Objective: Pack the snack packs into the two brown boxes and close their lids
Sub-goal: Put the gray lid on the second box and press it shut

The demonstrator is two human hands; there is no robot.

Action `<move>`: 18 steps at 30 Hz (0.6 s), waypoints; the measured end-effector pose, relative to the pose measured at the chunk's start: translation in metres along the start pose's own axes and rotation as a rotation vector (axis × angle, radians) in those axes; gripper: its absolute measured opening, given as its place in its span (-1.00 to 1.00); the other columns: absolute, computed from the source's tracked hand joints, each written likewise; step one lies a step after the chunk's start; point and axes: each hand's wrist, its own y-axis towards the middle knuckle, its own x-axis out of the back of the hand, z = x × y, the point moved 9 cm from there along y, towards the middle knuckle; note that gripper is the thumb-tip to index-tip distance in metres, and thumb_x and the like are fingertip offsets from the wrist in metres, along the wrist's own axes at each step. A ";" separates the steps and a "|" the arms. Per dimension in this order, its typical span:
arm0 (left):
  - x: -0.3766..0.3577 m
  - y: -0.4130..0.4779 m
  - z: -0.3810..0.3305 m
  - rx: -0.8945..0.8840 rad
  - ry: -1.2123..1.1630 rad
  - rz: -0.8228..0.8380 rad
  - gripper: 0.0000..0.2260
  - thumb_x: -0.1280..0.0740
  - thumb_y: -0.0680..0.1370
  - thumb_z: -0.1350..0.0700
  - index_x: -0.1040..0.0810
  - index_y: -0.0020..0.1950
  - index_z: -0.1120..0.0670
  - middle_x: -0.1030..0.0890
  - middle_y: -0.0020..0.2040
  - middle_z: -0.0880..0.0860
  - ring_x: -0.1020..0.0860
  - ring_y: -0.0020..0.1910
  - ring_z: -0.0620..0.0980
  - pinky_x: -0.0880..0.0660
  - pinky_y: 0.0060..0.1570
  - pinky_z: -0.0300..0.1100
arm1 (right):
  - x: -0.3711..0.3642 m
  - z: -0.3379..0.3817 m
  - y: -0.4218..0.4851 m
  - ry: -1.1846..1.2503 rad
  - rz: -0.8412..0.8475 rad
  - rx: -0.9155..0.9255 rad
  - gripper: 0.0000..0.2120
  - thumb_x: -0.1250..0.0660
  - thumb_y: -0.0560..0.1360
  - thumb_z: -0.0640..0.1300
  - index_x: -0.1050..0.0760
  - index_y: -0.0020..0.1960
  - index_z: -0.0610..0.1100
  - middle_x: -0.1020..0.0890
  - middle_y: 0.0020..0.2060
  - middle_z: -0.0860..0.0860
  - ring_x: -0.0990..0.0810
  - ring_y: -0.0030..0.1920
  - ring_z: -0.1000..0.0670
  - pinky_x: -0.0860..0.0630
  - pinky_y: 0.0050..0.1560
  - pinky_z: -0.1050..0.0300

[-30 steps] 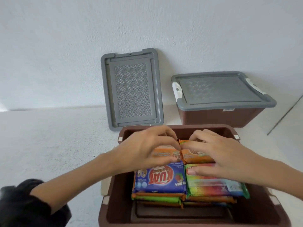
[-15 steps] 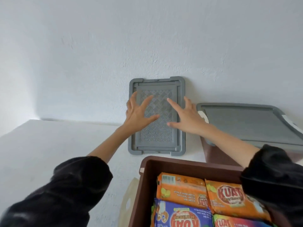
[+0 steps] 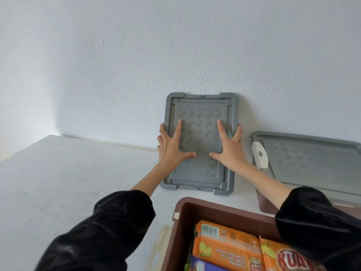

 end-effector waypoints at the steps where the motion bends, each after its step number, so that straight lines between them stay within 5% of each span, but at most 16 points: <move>1: 0.008 0.000 -0.005 -0.007 0.002 -0.027 0.06 -0.53 0.24 -0.19 0.12 0.51 -0.20 0.17 0.48 0.22 -0.08 0.42 0.27 -0.28 0.31 0.19 | 0.007 0.005 0.000 0.014 -0.025 0.017 -0.01 -0.47 0.39 -0.09 0.20 0.51 0.16 0.27 0.45 -0.26 -0.05 0.46 -0.30 -0.30 0.34 -0.04; 12: 0.150 -0.027 -0.109 -0.152 -0.036 -0.258 0.03 -0.53 0.22 -0.19 0.02 0.52 -0.17 0.12 0.50 0.21 -0.02 0.47 0.22 -0.23 0.35 0.14 | 0.154 0.073 -0.033 -0.035 -0.223 0.195 -0.02 -0.47 0.38 -0.01 0.18 0.52 0.14 0.27 0.47 -0.23 -0.08 0.47 -0.27 -0.29 0.35 -0.08; 18: 0.174 -0.069 -0.146 -0.120 0.076 -0.120 0.01 -0.49 0.22 -0.25 -0.01 0.52 -0.14 0.03 0.49 0.20 -0.08 0.47 0.22 -0.24 0.35 0.11 | 0.193 0.072 -0.086 -0.106 -0.158 0.130 -0.06 -0.39 0.38 0.19 0.15 0.52 0.10 0.35 0.46 -0.18 -0.08 0.47 -0.26 -0.20 0.40 -0.11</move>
